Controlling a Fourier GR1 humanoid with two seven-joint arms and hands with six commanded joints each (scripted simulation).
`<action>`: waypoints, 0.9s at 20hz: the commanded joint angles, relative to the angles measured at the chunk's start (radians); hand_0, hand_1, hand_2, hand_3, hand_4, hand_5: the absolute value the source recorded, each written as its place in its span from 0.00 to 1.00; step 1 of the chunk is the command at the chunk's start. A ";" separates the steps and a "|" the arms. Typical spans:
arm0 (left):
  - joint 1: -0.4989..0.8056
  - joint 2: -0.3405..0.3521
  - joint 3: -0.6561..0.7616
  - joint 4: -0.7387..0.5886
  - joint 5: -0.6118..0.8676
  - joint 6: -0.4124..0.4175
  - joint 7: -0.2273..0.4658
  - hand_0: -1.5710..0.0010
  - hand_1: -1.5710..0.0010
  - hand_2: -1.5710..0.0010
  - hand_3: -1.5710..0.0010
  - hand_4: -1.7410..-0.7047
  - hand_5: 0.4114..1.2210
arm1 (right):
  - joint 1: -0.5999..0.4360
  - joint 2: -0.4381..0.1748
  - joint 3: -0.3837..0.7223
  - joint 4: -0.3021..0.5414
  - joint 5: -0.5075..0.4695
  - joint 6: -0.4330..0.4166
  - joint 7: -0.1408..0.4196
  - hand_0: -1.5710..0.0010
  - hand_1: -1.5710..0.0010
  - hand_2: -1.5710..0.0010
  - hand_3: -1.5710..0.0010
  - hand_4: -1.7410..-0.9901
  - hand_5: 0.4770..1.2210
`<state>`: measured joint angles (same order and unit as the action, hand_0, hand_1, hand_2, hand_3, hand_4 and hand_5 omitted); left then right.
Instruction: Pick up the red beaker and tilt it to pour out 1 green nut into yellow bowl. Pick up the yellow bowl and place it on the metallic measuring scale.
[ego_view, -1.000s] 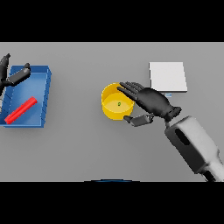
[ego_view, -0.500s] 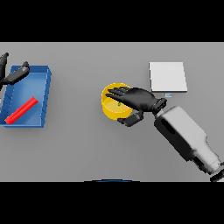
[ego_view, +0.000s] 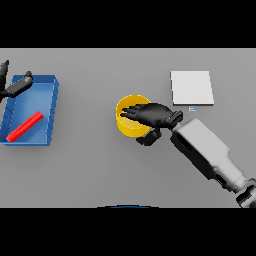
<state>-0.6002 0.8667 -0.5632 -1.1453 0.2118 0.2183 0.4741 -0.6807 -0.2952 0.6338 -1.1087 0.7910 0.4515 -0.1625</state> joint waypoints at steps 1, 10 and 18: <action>0.011 0.007 0.000 -0.008 0.000 0.002 -0.006 1.00 1.00 1.00 1.00 0.91 0.40 | 0.001 0.000 0.011 0.001 0.005 0.010 -0.005 1.00 1.00 1.00 1.00 0.58 0.30; 0.019 0.025 0.005 -0.040 0.004 0.012 0.005 1.00 1.00 1.00 1.00 0.91 0.39 | -0.023 0.007 0.033 0.027 0.016 0.056 0.000 0.43 0.46 0.48 0.62 0.28 0.78; 0.017 0.026 0.013 -0.036 0.017 0.007 0.010 1.00 1.00 1.00 1.00 0.90 0.39 | -0.019 -0.015 0.037 -0.010 -0.015 0.101 0.013 0.07 0.08 0.12 0.25 0.05 0.96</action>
<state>-0.5834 0.8926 -0.5503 -1.1811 0.2281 0.2254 0.4836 -0.7004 -0.3102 0.6712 -1.1184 0.7750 0.5519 -0.1511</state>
